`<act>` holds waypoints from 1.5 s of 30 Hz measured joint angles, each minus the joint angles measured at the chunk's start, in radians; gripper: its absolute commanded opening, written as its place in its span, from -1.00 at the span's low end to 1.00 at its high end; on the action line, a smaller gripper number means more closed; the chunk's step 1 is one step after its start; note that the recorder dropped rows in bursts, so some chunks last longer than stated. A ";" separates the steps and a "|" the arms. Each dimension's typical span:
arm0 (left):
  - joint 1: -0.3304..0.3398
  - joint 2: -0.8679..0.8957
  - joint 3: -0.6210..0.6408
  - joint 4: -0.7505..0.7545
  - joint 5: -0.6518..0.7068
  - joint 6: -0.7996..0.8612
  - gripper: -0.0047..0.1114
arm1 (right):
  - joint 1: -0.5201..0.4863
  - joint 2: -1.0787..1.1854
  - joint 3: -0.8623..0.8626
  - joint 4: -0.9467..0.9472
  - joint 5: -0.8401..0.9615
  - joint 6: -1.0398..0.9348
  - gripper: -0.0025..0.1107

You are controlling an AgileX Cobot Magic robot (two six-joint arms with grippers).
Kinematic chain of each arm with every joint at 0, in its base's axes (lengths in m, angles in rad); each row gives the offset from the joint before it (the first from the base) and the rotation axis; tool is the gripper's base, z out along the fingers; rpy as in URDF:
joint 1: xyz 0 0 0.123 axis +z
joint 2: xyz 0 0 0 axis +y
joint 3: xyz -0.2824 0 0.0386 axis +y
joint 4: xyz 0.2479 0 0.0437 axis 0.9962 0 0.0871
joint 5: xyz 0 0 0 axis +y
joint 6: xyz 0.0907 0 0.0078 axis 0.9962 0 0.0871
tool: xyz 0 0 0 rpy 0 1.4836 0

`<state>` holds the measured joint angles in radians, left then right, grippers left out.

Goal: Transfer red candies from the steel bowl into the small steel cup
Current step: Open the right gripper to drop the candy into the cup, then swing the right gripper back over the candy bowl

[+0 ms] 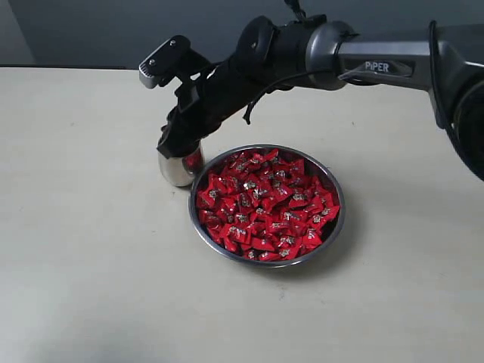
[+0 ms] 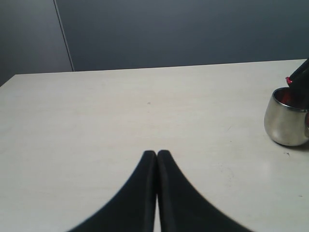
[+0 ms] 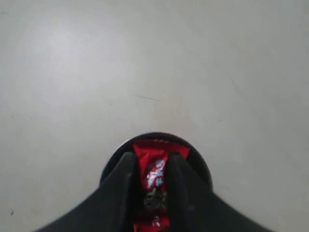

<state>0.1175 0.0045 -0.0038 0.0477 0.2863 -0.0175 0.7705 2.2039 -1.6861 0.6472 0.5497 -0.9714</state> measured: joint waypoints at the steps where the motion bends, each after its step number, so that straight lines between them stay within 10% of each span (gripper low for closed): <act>1: 0.000 0.000 0.000 0.000 0.000 0.000 -0.91 | 0.000 0.000 0.000 -0.002 0.000 0.002 -0.97; 7: 0.000 0.000 0.000 0.000 0.000 0.000 -0.91 | 0.000 0.000 0.000 -0.008 -0.022 0.008 -0.96; 14: 0.000 0.000 0.000 0.000 0.000 0.000 -0.91 | 0.000 0.000 0.000 -0.028 -0.022 0.034 -0.26; 24: 0.000 0.000 0.000 0.000 0.000 0.000 -0.91 | 0.000 0.000 0.000 -0.033 -0.016 0.060 -0.31; 28: 0.000 0.000 0.000 0.000 0.000 0.000 -0.91 | 0.000 -0.005 0.000 -0.062 0.035 0.073 -0.95; 36: 0.000 0.000 0.000 0.000 0.000 0.000 -0.91 | 0.000 -0.051 0.000 -0.097 0.048 0.213 -0.96; 45: 0.000 0.000 0.000 0.000 0.000 0.000 -0.91 | 0.000 -0.204 0.263 -0.077 -0.349 0.299 -0.96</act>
<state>0.1175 0.0045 -0.0038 0.0477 0.2863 -0.0175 0.7705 1.9999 -1.4235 0.5705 0.2003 -0.6723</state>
